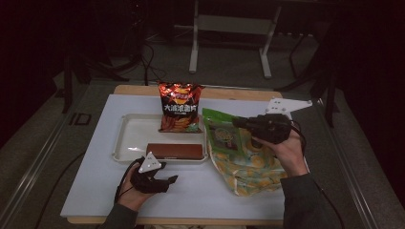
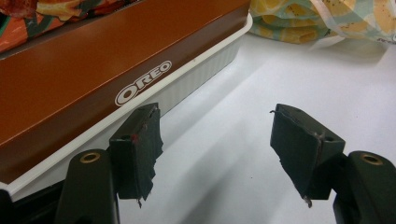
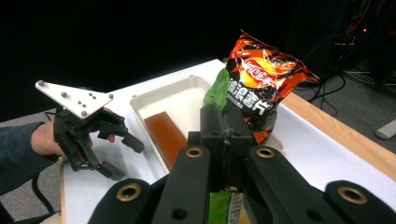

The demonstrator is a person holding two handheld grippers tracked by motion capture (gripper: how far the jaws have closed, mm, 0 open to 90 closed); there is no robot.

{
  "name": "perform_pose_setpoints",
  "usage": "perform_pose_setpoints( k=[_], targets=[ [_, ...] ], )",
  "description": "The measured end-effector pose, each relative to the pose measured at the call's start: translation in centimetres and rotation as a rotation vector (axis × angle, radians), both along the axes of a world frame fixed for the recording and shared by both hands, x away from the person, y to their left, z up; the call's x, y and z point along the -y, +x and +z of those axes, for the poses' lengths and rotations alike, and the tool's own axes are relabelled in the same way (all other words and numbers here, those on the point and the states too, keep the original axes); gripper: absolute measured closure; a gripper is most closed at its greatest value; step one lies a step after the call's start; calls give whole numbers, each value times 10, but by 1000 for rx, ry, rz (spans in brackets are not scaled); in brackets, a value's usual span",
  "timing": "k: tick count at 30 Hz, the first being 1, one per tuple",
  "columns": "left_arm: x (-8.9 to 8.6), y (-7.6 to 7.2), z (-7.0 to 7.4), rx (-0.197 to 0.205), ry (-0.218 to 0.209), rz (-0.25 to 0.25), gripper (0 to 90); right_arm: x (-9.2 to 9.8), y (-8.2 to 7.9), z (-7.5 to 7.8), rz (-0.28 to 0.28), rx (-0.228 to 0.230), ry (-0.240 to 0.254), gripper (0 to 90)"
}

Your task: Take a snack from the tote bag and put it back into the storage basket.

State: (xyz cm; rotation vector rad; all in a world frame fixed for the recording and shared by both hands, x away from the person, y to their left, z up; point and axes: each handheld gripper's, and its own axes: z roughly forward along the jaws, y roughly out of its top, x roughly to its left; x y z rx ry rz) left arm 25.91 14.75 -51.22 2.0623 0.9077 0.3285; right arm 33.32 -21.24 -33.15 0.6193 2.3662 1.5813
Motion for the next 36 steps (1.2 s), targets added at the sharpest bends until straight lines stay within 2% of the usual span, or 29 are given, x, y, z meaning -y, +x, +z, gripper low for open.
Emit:
perform_pose_setpoints(
  k=[6,23,33,36],
  targets=[
    [0,0,0,1,-1,1,332,-10,4,2,23,14,-7,900],
    [1,0,-1,-6,2,-11,332,-43,25,-5,21,24,-32,900],
    [3,1,-1,-6,1,-13,332,-70,36,-9,33,26,-49,900],
    [4,1,-2,-6,4,-19,332,-80,40,-8,34,38,-72,900]
  ],
)
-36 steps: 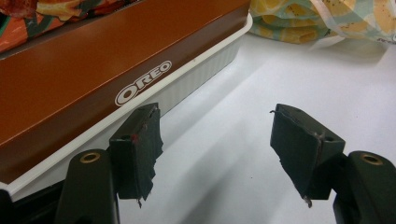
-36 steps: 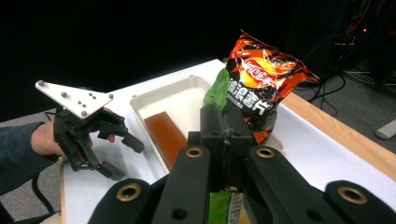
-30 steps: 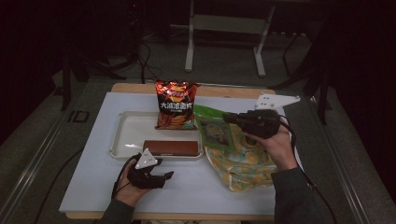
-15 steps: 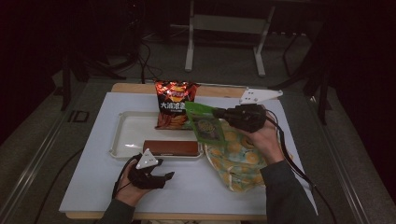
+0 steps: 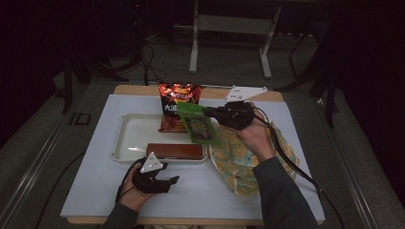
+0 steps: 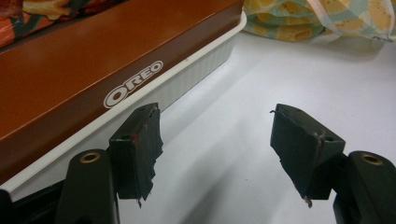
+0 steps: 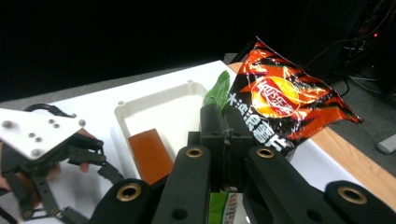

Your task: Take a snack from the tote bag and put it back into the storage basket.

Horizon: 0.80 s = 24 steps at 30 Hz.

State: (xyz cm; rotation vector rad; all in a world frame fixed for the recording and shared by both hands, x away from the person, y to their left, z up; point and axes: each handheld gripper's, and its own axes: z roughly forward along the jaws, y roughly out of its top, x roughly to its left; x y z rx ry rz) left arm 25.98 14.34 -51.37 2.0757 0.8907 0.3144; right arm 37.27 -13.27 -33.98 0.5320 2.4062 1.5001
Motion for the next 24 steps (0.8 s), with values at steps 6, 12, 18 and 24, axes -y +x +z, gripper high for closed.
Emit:
perform_pose_setpoints(
  k=[6,12,18,24],
  targets=[
    [1,0,0,0,0,-4,332,-24,4,3,4,33,-54,900],
    [3,-1,0,-1,-2,-10,332,-45,10,3,1,38,-82,900],
    [2,-1,0,0,-4,-7,332,-66,19,-6,2,31,-94,900],
    [1,0,0,-2,-2,-11,332,-81,32,-23,-25,-35,-59,900]
  ],
)
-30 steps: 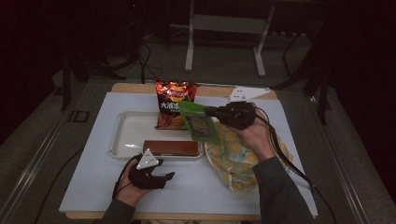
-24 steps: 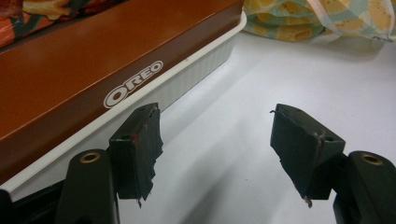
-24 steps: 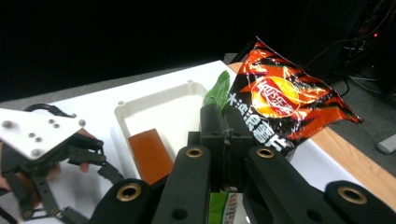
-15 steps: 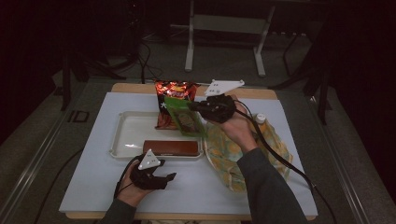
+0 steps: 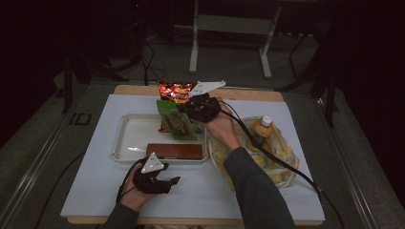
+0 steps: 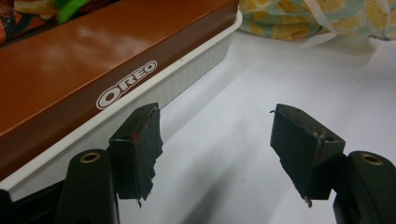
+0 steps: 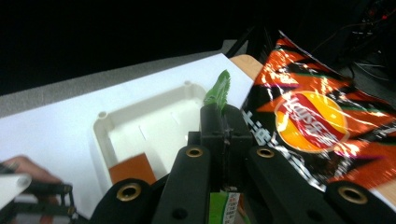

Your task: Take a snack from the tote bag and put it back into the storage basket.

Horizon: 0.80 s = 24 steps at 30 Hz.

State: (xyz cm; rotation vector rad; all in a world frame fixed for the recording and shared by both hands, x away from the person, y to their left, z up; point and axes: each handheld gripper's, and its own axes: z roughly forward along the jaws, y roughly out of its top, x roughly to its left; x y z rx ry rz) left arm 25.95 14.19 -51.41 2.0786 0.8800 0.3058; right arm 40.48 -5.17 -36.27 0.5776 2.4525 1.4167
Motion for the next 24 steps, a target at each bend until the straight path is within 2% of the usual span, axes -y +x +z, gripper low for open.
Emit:
perform_pose_setpoints(
  k=[5,10,12,15,19,24],
  targets=[
    [-1,0,0,-1,-1,0,332,-14,5,-15,-32,-12,-14,900],
    [-2,0,1,3,-5,5,332,-23,8,-30,-82,10,-79,896],
    [-3,0,1,1,-10,7,332,-23,9,-32,-100,43,-111,893],
    [-3,-1,1,1,-11,7,332,-22,11,-33,-124,51,-125,890],
    [-2,-1,1,1,-9,4,332,-21,14,-36,-146,100,-211,877],
    [-3,-1,1,2,-13,5,332,-22,16,-39,-169,152,-292,872]
  ],
)
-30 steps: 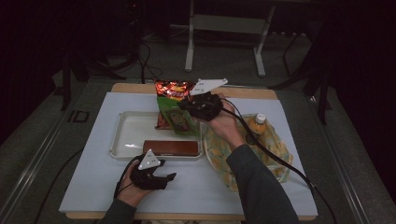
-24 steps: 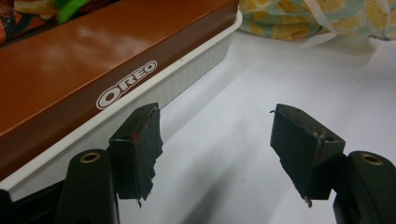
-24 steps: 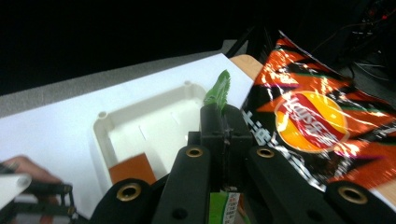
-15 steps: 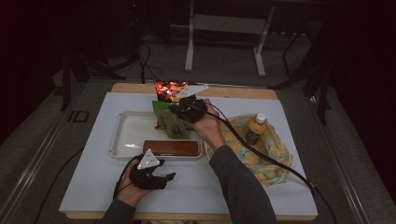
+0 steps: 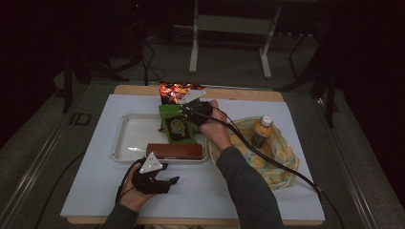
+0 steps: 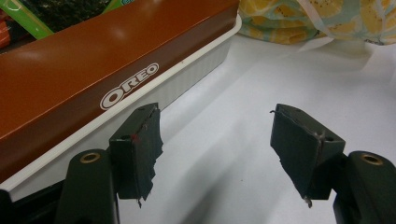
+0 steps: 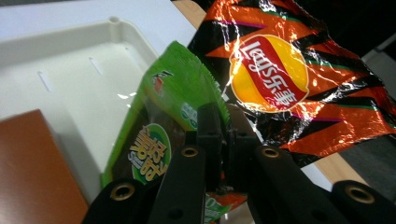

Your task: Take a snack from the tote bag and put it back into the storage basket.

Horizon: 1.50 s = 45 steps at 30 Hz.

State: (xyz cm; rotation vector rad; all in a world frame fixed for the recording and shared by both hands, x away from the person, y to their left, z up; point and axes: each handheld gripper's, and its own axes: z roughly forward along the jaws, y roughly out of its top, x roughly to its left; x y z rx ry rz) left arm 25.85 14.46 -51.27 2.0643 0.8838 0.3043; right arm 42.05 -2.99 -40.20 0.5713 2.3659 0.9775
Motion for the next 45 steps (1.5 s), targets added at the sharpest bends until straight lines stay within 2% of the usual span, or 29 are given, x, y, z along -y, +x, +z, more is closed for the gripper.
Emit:
perform_pose_setpoints(
  k=[6,11,24,28,30,38,45],
  targets=[
    [-1,-1,1,3,-3,3,332,0,1,-9,-15,-32,3,872],
    [-1,-1,1,1,-3,4,332,3,-2,-17,-19,-36,-8,875],
    [0,-1,0,1,2,0,332,23,3,-20,-80,-50,-21,873],
    [1,0,0,0,3,-2,332,27,5,-21,-96,-67,-23,841],
    [1,-1,0,0,5,-2,332,28,6,-21,-102,-62,-22,794],
    [0,-1,0,1,2,0,332,29,6,-23,-116,-64,-12,748],
    [0,-1,0,0,4,-1,332,33,1,-18,-122,-62,29,694]
  ],
)
